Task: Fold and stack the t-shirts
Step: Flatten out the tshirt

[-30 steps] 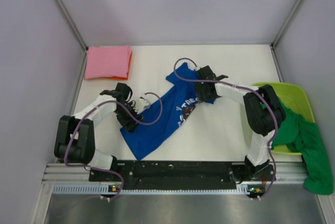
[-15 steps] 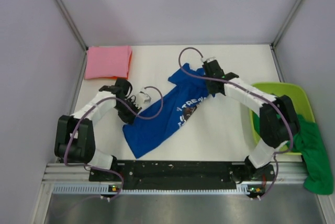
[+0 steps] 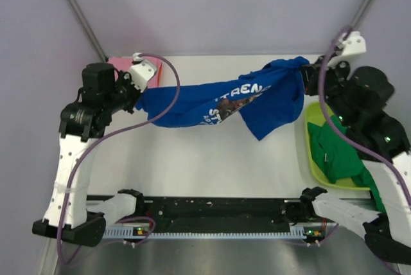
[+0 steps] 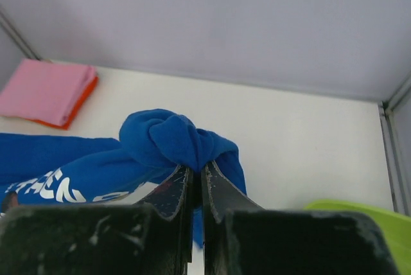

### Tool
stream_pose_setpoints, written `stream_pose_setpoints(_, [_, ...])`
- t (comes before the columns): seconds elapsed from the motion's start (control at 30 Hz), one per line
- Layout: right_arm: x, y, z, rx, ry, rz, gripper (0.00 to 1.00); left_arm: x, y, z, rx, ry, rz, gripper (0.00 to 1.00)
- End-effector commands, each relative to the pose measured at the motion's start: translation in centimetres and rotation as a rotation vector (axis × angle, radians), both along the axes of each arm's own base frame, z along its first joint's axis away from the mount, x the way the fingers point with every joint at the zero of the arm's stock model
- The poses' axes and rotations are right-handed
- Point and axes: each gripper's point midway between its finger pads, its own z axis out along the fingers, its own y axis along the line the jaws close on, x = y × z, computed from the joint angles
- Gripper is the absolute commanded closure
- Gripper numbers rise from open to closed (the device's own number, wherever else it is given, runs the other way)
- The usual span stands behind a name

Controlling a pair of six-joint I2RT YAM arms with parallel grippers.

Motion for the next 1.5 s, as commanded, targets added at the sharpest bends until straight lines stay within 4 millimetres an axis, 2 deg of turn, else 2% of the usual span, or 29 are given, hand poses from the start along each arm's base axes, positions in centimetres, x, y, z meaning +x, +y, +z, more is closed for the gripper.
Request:
stream_pose_setpoints(0.0, [-5.8, 0.7, 5.1, 0.065, -0.101, 0.194, 1.0, -3.7, 2.2, 5.9, -0.003, -0.13, 0.086, 1.0])
stream_pose_setpoints(0.07, [-8.0, 1.3, 5.7, 0.095, -0.109, 0.277, 1.0, -5.1, 2.3, 6.9, -0.014, -0.148, 0.074, 1.0])
stream_pose_setpoints(0.17, [-10.1, 2.5, 5.3, 0.133, -0.082, 0.379, 1.0, -6.9, 2.2, 6.2, -0.027, -0.105, 0.062, 1.0])
stream_pose_setpoints(0.23, [-10.4, 3.1, 4.3, 0.145, -0.046, 0.414, 1.0, -7.5, 2.3, 5.0, -0.022, -0.07, 0.06, 1.0])
stream_pose_setpoints(0.3, [-9.3, 3.4, 3.0, 0.134, -0.004, 0.396, 1.0, -7.5, 2.4, 3.8, -0.01, -0.044, 0.065, 1.0])
stream_pose_setpoints(0.4, [-5.3, 3.3, 0.4, 0.095, 0.079, 0.277, 1.0, -6.1, 2.1, 1.1, 0.006, 0.021, 0.065, 1.0])
stream_pose_setpoints(0.47, [-1.8, 3.6, -1.7, 0.055, 0.139, 0.204, 1.0, -4.3, 1.4, -2.1, 0.014, 0.1, 0.043, 1.0])
stream_pose_setpoints(0.57, [5.0, 4.2, -6.2, -0.011, 0.256, 0.088, 1.0, -0.6, 0.5, -6.7, 0.021, 0.205, 0.03, 1.0])
stream_pose_setpoints(0.63, [10.5, 4.5, -11.5, -0.047, 0.389, 0.026, 1.0, 2.7, 0.1, -10.0, 0.018, 0.294, 0.043, 1.0])
stream_pose_setpoints(0.67, [12.6, 4.2, -13.2, -0.058, 0.425, -0.012, 1.0, 4.4, 0.2, -11.2, 0.014, 0.324, 0.06, 1.0])
stream_pose_setpoints(0.7, [14.8, 4.0, -15.4, -0.08, 0.47, -0.048, 1.0, 6.4, 0.5, -12.6, 0.015, 0.356, 0.082, 0.94])
stream_pose_setpoints(0.73, [16.3, 3.6, -17.1, -0.109, 0.505, -0.076, 0.89, 8.2, 1.0, -13.6, 0.019, 0.381, 0.113, 0.88])
stream_pose_setpoints(0.77, [17.8, 3.3, -19.3, -0.144, 0.549, -0.108, 0.66, 10.5, 1.6, -13.9, 0.029, 0.396, 0.152, 0.76])
stream_pose_setpoints(0.8, [18.6, 2.8, -21.4, -0.188, 0.598, -0.14, 0.38, 12.0, 2.0, -14.7, 0.034, 0.438, 0.18, 0.64])
stream_pose_setpoints(0.83, [19.0, 2.1, -22.3, -0.229, 0.628, -0.185, 0.2, 13.2, 2.3, -15.4, 0.032, 0.467, 0.196, 0.57])
stream_pose_setpoints(0.9, [18.2, 0.7, -24.5, -0.286, 0.708, -0.248, 0.12, 14.6, 2.3, -16.3, 0.01, 0.504, 0.207, 0.48])
stream_pose_setpoints(0.93, [17.1, 0.1, -25.8, -0.302, 0.744, -0.264, 0.11, 14.6, 1.8, -16.1, -0.002, 0.497, 0.181, 0.46])
stream_pose_setpoints(1.0, [14.9, -0.5, -27.2, -0.288, 0.786, -0.289, 0.11, 13.5, 0.6, -15.6, -0.037, 0.473, 0.097, 0.39])
stream_pose_setpoints(1.1, [10.8, -0.5, -28.9, -0.245, 0.842, -0.287, 0.11, 10.2, -1.6, -16.0, -0.035, 0.451, -0.08, 0.38])
stream_pose_setpoints(1.23, [5.3, 2.4, -30.8, -0.242, 0.864, -0.189, 0.11, 4.3, -2.9, -20.0, 0.081, 0.484, -0.278, 0.35])
stream_pose_setpoints(1.3, [2.6, 4.3, -32.1, -0.27, 0.881, -0.128, 0.1, 2.4, -2.8, -22.3, 0.135, 0.5, -0.321, 0.33])
stream_pose_setpoints(1.4, [-0.8, 7.5, -34.2, -0.267, 0.91, -0.017, 0.1, 1.1, -2.3, -25.4, 0.182, 0.518, -0.326, 0.33])
stream_pose_setpoints(1.47, [-2.4, 8.7, -35.8, -0.251, 0.943, 0.001, 0.1, 1.5, -2.3, -26.3, 0.194, 0.511, -0.312, 0.32])
